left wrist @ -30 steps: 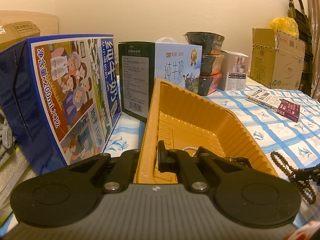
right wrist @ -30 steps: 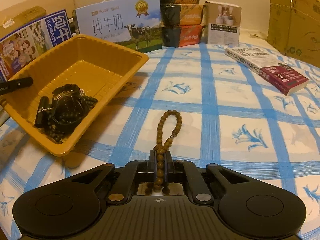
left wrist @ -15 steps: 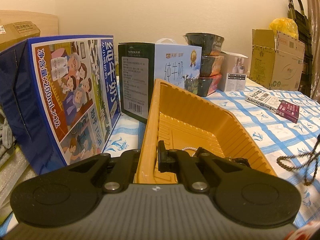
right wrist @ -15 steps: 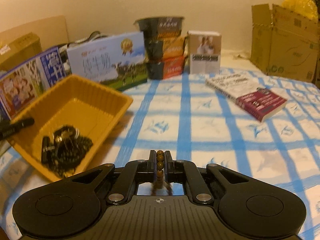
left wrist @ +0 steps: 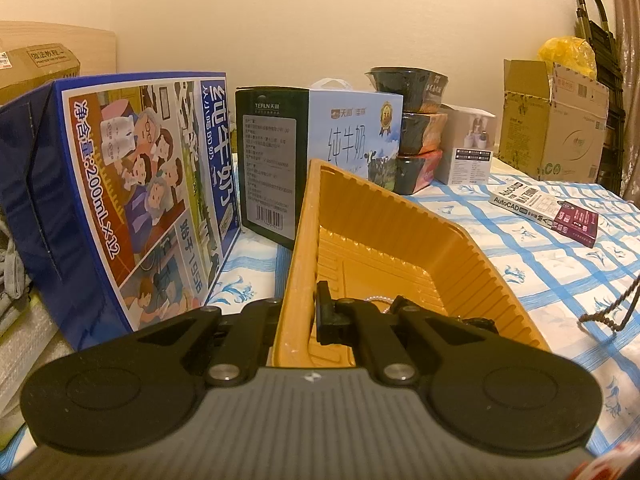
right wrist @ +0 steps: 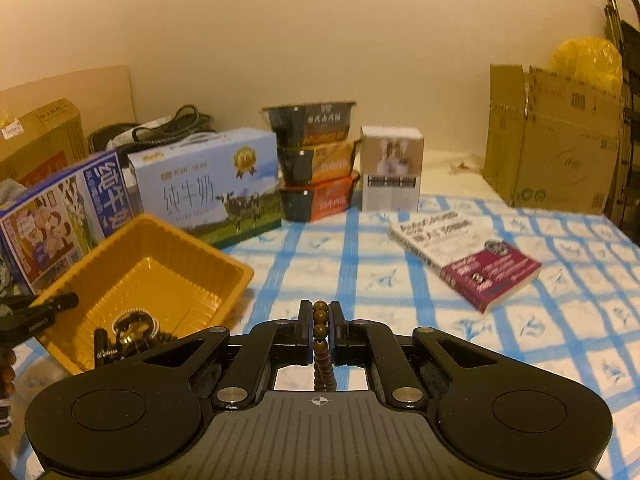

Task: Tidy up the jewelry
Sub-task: 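Lift the brown bead strand and carry it over the tray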

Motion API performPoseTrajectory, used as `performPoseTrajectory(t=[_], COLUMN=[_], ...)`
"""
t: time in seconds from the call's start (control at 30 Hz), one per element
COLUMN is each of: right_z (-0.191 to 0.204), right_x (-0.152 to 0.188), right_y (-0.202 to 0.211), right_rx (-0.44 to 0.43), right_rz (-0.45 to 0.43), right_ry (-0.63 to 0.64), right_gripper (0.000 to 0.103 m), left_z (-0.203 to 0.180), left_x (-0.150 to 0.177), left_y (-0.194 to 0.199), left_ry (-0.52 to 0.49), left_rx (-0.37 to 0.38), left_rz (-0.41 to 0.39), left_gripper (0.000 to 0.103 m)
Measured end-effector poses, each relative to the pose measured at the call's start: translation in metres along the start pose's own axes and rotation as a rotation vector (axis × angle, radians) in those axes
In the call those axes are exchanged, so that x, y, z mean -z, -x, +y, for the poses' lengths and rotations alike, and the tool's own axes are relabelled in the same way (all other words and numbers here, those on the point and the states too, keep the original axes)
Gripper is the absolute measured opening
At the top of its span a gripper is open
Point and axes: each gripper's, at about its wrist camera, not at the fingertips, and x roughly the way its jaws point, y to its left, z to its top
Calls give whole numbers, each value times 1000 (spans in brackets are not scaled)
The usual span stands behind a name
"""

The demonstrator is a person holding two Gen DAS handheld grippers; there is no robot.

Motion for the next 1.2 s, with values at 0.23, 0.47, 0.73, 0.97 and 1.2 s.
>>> performPoseTrajectory(t=[0.23,0.47,0.73,0.97,1.2], right_z=[-4,3,26,62,113], right_x=[-23,-42,-64,-93,-111], right_y=[19,30,36,28,7], right_rx=[6,-5,-73,-192,-343], right_rz=[-24,-44,-76,-121,-143], right_ry=[20,57,89,79,62], right_gripper=[7,7,7,7,7], left_z=[0,-1,-1,0,2], left_x=[-1,-1,-3,-3,-3], left_y=[-1,-1,-1,0,0], left_ry=[-2,0,1,10,19], left_rx=[0,1,4,9,15], left_rz=[-1,-3,-5,-8,-7], left_gripper=[4,4,4,4,4])
